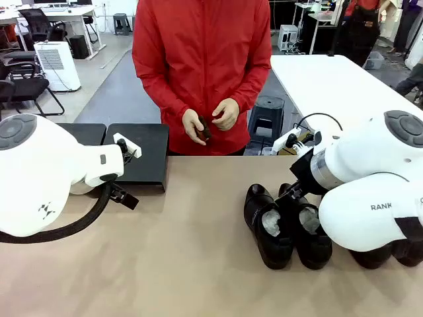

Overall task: Organize the shoes by placing them on the stand.
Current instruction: Pick up one Shoe and place it in the middle of the table.

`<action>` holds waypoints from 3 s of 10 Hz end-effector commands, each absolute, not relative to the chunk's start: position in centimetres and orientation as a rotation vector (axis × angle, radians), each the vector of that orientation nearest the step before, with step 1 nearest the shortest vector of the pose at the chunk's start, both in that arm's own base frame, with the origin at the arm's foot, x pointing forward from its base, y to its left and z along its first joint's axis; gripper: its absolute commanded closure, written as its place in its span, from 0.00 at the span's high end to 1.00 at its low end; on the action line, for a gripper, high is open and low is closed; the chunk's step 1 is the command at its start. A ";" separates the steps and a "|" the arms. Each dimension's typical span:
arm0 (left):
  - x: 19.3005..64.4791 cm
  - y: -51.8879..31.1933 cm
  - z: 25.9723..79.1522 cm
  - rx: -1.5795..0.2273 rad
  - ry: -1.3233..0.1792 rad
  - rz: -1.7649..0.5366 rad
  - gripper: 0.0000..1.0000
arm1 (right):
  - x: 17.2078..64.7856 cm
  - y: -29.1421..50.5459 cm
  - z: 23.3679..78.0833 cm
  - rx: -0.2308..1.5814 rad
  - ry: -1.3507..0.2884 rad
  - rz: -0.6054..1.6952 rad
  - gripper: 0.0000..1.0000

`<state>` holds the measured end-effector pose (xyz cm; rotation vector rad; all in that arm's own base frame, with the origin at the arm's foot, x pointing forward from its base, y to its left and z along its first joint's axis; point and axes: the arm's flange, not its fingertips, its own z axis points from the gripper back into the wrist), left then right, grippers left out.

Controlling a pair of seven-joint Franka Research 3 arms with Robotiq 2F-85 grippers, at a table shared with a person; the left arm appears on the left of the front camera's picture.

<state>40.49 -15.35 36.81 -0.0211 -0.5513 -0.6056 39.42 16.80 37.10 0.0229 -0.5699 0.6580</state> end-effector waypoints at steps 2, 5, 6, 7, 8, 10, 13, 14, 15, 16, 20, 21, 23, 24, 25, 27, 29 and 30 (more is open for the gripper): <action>40.3 -15.2 37.0 -0.022 -0.552 -0.604 1.00 | 39.4 16.8 37.1 0.023 -0.570 0.658 1.00; 40.3 -15.2 37.0 -0.022 -0.552 -0.604 1.00 | 39.4 16.8 37.1 0.023 -0.570 0.658 1.00; 40.3 -15.2 37.0 -0.022 -0.552 -0.604 1.00 | 39.4 16.8 37.1 0.023 -0.570 0.658 1.00; 40.3 -15.2 37.0 -0.022 -0.552 -0.604 1.00 | 39.4 16.8 37.1 0.023 -0.570 0.658 1.00; 40.3 -15.2 37.0 -0.022 -0.552 -0.604 1.00 | 39.4 16.8 37.1 0.023 -0.570 0.658 1.00; 40.3 -15.2 37.0 -0.022 -0.552 -0.604 1.00 | 39.4 16.8 37.1 0.023 -0.570 0.658 1.00; 40.3 -15.2 37.0 -0.022 -0.552 -0.604 1.00 | 39.4 16.8 37.1 0.023 -0.570 0.658 1.00; 40.3 -15.2 37.0 -0.022 -0.552 -0.604 1.00 | 39.4 16.8 37.1 0.023 -0.570 0.658 1.00; 40.3 -15.2 37.0 -0.022 -0.552 -0.604 1.00 | 39.4 16.8 37.1 0.023 -0.570 0.658 1.00; 40.3 -15.2 37.0 -0.022 -0.552 -0.604 1.00 | 39.4 16.8 37.1 0.023 -0.570 0.658 1.00; 40.5 -15.4 36.8 -0.021 -0.551 -0.608 1.00 | 39.4 16.8 37.1 0.022 -0.570 0.660 1.00; 40.3 -15.0 38.2 -0.014 -0.573 -0.599 1.00 | 38.8 16.6 38.7 0.088 -0.581 0.673 1.00; 40.0 -14.2 41.2 -0.055 -0.610 -0.596 1.00 | 38.2 15.6 41.5 0.103 -0.614 0.638 1.00; 39.6 -13.6 42.8 -0.106 -0.602 -0.601 1.00 | 38.0 14.4 42.9 0.119 -0.619 0.601 1.00; 39.1 -13.0 44.1 -0.141 -0.609 -0.604 1.00 | 37.6 13.1 44.2 0.142 -0.620 0.568 1.00; 37.8 -11.4 46.8 -0.243 -0.611 -0.621 1.00 | 35.8 10.1 47.1 0.233 -0.594 0.558 1.00; 36.3 -9.4 48.9 -0.303 -0.637 -0.623 1.00 | 34.0 6.7 49.3 0.284 -0.618 0.517 1.00; 35.9 -8.2 49.3 -0.311 -0.633 -0.605 1.00 | 33.2 5.3 49.8 0.307 -0.628 0.503 1.00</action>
